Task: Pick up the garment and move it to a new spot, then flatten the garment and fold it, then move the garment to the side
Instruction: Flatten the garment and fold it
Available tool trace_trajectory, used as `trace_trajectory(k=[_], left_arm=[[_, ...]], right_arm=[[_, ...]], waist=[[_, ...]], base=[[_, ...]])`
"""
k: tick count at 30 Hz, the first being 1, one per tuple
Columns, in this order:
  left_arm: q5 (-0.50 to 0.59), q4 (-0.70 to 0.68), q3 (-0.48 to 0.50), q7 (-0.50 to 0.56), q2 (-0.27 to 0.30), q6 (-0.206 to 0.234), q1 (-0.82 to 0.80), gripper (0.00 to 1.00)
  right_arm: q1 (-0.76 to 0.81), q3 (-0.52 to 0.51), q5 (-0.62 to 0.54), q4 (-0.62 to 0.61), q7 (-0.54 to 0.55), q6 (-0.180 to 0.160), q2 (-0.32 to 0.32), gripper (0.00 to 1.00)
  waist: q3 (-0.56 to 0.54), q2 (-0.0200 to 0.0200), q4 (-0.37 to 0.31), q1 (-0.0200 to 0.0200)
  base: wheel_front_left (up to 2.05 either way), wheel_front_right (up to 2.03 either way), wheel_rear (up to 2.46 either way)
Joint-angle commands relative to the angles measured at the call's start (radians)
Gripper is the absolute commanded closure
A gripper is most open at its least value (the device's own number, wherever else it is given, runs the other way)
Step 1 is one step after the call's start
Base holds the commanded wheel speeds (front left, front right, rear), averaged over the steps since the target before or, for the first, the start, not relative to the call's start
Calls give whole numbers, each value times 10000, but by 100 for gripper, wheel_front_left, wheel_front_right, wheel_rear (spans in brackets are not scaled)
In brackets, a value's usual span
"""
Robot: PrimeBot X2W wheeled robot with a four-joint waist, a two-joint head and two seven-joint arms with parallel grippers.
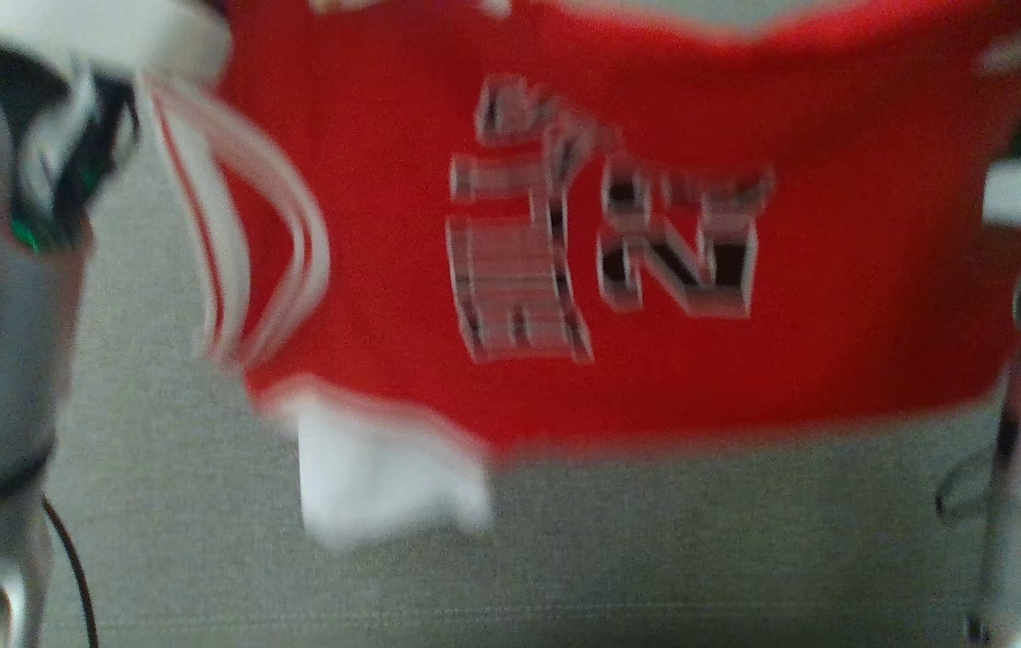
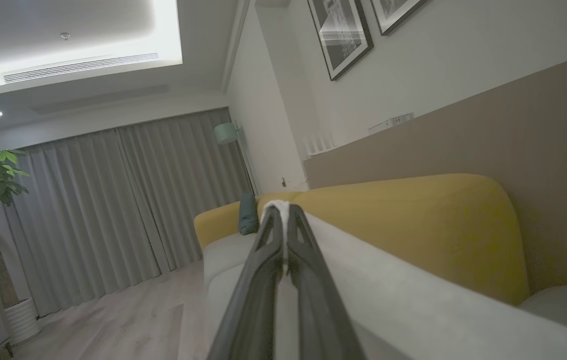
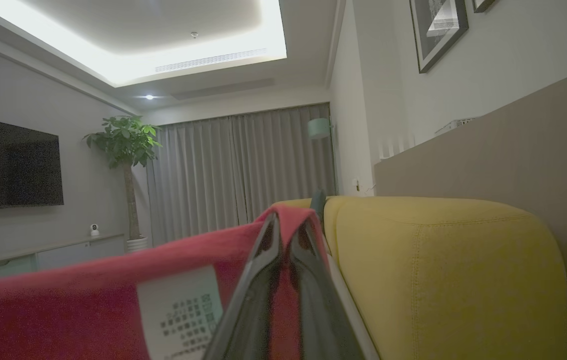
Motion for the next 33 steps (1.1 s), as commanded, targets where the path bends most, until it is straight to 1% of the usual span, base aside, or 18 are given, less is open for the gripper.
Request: trace_trajectory(k=[1, 4, 5, 6, 9, 11, 14, 18, 22, 26, 30, 33], left_arm=[[200, 210, 387, -103, 329, -40, -1119, 100], [488, 1488, 371, -486, 191, -58, -2614, 100], [488, 1488, 371, -486, 191, -58, -2614, 100], [596, 1911, 346, -633, 129, -51, -3097, 100], [953, 3226, 185, -1232, -104, 30, -4241, 100], [1096, 4084, 86, -1625, -321, 116, -4801, 100], [1129, 5151, -2, -2148, -708, 252, -5333, 100], [966, 6249, -76, -2730, -1109, 307, -5249, 100], [698, 7044, -24, -3164, -1300, 322, -4562, 100], [446, 7455, 111, -3421, -1358, 284, -3776, 100], [124, 7250, 396, -3498, -1384, 135, -3066, 100], [-164, 6507, 815, -3505, -1393, -6, -2446, 100]], right_arm=[[-1096, 223, -90, 291, -125, 65, -20, 100], [-2905, 270, -177, 2198, -306, 65, -20, 100], [-2905, 270, -177, 2198, -306, 65, -20, 100], [-3507, 275, -246, 2838, -384, 65, -20, 100], [-5072, 144, -735, 4762, -838, 65, -20, 100], [-5870, -138, -1147, 5955, -1237, 65, -20, 100], [-6765, -594, -1961, 7401, -1712, 65, -20, 100], [-7343, -1060, -2811, 8878, -2124, 65, -20, 100], [-7243, -1518, -3204, 10011, -2393, 65, -20, 100], [-6933, -1793, -3513, 10748, -2516, 65, -20, 100], [-6814, -1748, -3401, 10935, -2546, 65, -20, 100], [-6632, -1438, -2968, 10690, -2549, 65, -20, 100]], waist=[[719, 0, 11, -2], [1173, 0, -20, -2], [1173, 0, -20, -2], [1302, 0, -38, -2], [1443, 0, -35, -2], [1487, 0, 32, -2], [1769, 0, 228, -2], [2339, 0, 498, -2], [2866, 0, 662, -2], [3232, 0, 700, -2], [3442, 0, 645, -2], [3416, 0, 575, -2]], base=[[0, 0, 0], [0, 0, 0], [0, 0, 0], [0, 0, 0], [0, 0, 0], [0, 0, 0], [0, 0, 0], [0, 0, 0], [0, 0, 0], [0, 0, 0], [0, 0, 0], [0, 0, 0]])
